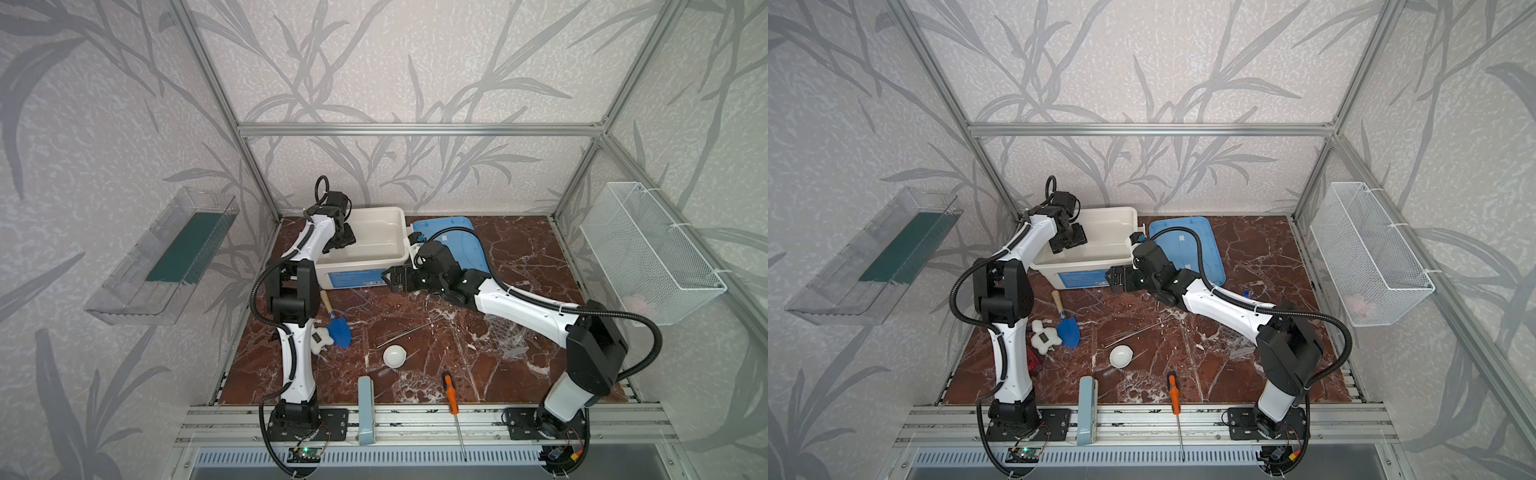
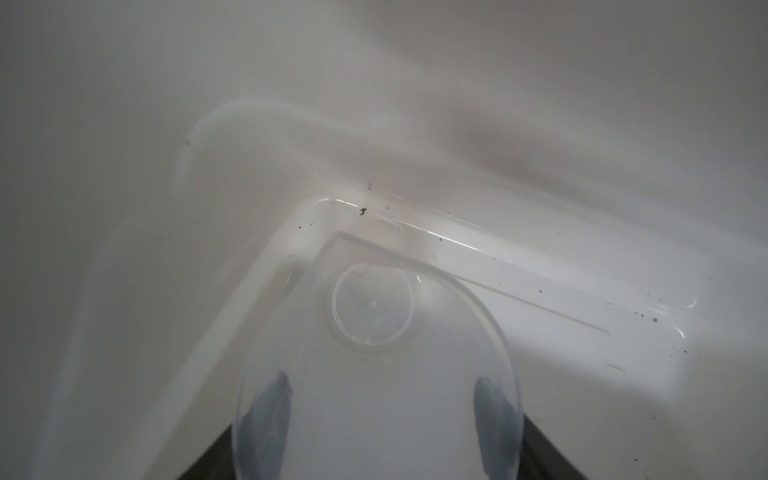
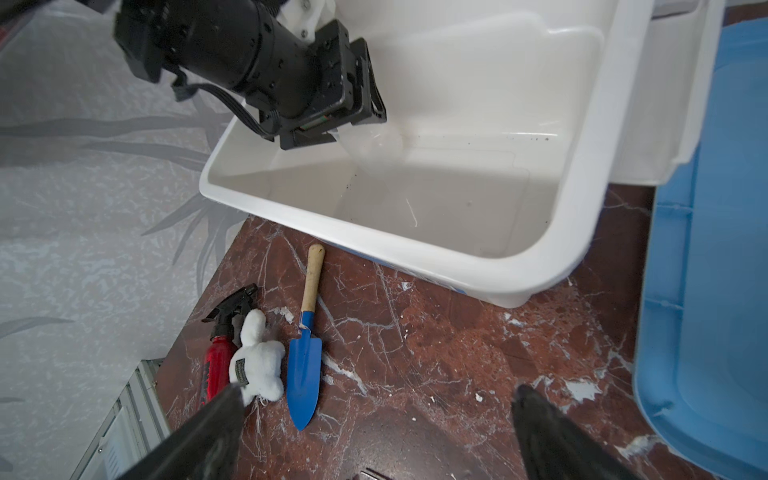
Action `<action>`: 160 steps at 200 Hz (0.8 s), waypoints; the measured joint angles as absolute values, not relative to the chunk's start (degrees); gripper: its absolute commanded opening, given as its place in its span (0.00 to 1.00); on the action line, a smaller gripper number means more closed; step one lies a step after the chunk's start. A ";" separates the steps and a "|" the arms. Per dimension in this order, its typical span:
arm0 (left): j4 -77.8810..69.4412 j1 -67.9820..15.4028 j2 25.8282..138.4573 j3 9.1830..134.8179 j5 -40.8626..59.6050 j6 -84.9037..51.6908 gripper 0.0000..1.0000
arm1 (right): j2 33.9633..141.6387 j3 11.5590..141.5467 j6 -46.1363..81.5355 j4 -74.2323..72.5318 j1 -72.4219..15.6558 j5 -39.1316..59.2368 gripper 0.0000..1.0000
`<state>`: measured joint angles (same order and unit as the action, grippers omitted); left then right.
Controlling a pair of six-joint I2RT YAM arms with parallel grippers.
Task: Organize the chemistry lab equipment
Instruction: 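Lower the measuring cup into the white bin while the right gripper moves beside the bin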
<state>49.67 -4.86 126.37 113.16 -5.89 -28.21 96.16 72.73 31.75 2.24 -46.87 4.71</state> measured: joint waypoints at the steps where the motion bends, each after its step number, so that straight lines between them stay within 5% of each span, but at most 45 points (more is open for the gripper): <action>1: 49.67 -4.86 126.43 113.16 -5.87 -28.18 0.71 | 96.05 72.60 31.75 2.13 -46.87 4.60 0.98; 160: 47.88 -4.86 127.76 111.15 -6.00 -28.14 0.85 | 94.70 69.69 31.90 0.71 -46.81 2.85 0.98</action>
